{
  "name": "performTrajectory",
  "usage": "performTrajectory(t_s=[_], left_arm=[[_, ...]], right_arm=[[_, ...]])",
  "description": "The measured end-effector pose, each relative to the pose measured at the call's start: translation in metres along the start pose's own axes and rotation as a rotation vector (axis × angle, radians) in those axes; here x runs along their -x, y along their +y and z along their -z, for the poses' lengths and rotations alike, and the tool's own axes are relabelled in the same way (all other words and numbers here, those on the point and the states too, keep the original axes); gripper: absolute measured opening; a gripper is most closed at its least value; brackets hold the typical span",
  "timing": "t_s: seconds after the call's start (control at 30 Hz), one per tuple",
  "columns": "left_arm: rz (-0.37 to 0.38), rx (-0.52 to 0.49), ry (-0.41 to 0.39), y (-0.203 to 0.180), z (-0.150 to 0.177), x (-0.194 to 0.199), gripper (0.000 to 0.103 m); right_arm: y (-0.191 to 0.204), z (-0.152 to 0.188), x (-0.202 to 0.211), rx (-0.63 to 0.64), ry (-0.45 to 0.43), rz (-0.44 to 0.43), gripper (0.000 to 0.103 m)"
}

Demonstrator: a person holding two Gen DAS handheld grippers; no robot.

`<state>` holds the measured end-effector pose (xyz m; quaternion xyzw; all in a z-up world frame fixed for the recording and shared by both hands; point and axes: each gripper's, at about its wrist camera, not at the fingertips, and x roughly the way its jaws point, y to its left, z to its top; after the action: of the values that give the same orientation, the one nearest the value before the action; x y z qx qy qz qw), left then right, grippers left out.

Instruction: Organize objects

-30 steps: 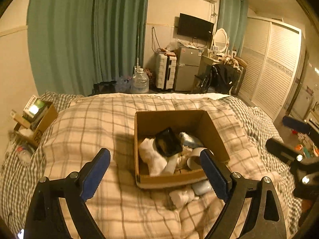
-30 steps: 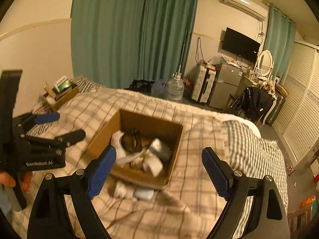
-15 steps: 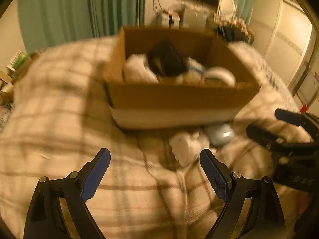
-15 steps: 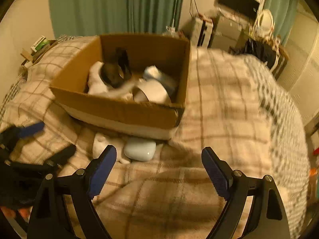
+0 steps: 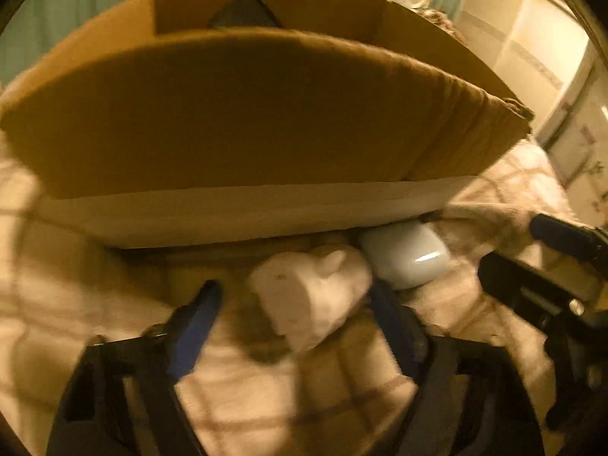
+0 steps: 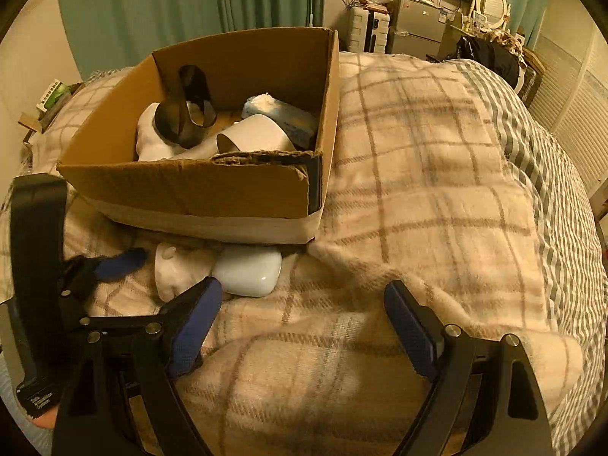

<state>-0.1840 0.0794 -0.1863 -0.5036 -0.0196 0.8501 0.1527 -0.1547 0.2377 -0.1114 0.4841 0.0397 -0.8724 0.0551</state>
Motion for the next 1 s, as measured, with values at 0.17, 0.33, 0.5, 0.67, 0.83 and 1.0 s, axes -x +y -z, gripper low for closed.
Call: performTrajectory(t_s=[0.17, 0.33, 0.5, 0.67, 0.83, 1.0], left_arm=[[0.020, 0.033, 0.016, 0.005, 0.005, 0.005, 0.065], [-0.087, 0.082, -0.018, 0.022, 0.023, 0.047, 0.065], [-0.172, 0.112, -0.091, 0.038, 0.026, 0.078, 0.065], [-0.166, 0.150, -0.065, 0.052, 0.023, 0.067, 0.063], [-0.148, 0.171, -0.053, 0.052, 0.026, 0.067, 0.053], [-0.156, 0.156, -0.042, 0.048, 0.026, 0.061, 0.053]], right_arm=[[0.005, 0.003, 0.000, 0.017, -0.009, 0.028, 0.087], [0.011, 0.004, 0.007, 0.043, -0.044, 0.042, 0.087], [0.027, -0.003, -0.005, 0.081, -0.010, 0.032, 0.087], [0.056, -0.007, -0.044, 0.158, 0.082, 0.081, 0.086], [0.065, -0.007, -0.071, 0.166, 0.130, 0.102, 0.078], [0.071, -0.004, -0.079, 0.195, 0.136, 0.136, 0.051]])
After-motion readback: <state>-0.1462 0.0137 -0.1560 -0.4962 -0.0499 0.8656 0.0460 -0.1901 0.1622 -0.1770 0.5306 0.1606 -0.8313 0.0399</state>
